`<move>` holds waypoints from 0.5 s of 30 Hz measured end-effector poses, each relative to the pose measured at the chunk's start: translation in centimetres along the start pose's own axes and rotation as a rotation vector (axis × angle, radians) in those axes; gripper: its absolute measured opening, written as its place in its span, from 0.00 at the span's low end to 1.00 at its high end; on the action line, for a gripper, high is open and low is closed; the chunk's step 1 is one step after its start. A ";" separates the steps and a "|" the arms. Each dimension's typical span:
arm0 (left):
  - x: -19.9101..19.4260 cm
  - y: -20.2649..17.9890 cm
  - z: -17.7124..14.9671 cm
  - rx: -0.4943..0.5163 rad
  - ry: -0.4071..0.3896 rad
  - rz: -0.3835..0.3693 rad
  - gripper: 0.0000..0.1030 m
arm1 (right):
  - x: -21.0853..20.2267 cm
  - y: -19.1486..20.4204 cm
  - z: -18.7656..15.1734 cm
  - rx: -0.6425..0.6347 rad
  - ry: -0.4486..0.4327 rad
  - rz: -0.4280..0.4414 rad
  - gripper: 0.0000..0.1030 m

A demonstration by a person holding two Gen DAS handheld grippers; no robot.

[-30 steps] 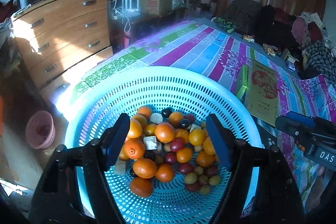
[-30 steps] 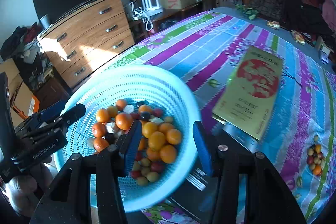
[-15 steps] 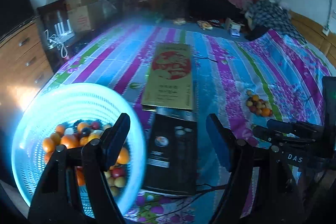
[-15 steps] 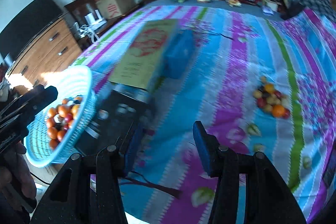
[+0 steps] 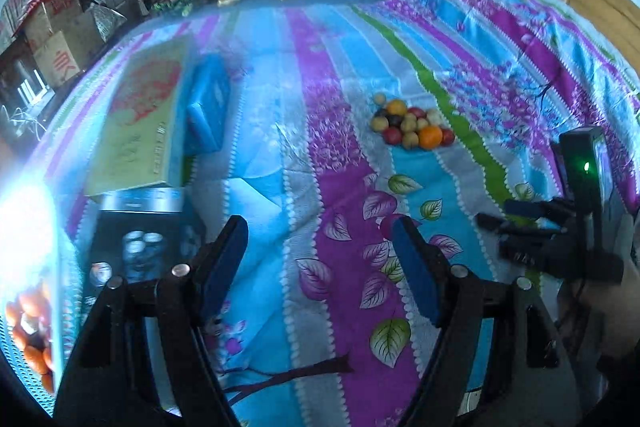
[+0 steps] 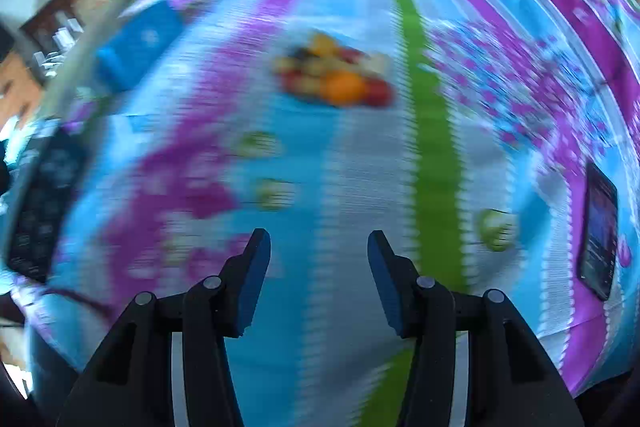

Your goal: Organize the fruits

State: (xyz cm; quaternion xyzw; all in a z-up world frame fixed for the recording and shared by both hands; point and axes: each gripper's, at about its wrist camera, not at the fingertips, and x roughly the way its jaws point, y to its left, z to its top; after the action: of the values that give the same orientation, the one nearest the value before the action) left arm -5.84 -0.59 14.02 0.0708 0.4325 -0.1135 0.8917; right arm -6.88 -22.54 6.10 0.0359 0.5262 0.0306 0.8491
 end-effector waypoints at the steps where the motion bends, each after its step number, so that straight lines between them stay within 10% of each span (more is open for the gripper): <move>1: 0.5 -0.5 -0.3 0.002 0.001 0.005 0.73 | 0.7 -1.5 0.1 0.021 0.000 -0.020 0.53; 5: 3.4 -1.0 -0.7 0.013 0.019 0.028 0.73 | 3.1 -6.3 0.8 0.060 -0.020 -0.138 0.55; 12: 7.2 -1.0 -1.8 0.032 0.042 0.046 0.73 | 5.2 -9.8 0.5 0.096 -0.131 -0.228 1.00; 15: 8.1 -0.8 -2.4 0.025 0.042 0.038 0.73 | 5.6 -11.0 0.1 0.143 -0.158 -0.183 1.00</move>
State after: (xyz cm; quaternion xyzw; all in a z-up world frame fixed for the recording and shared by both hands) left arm -3.00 -2.01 6.17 0.0926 0.4481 -0.1005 0.8835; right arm -4.08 -32.95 0.11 0.0503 0.4597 -0.0876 0.8823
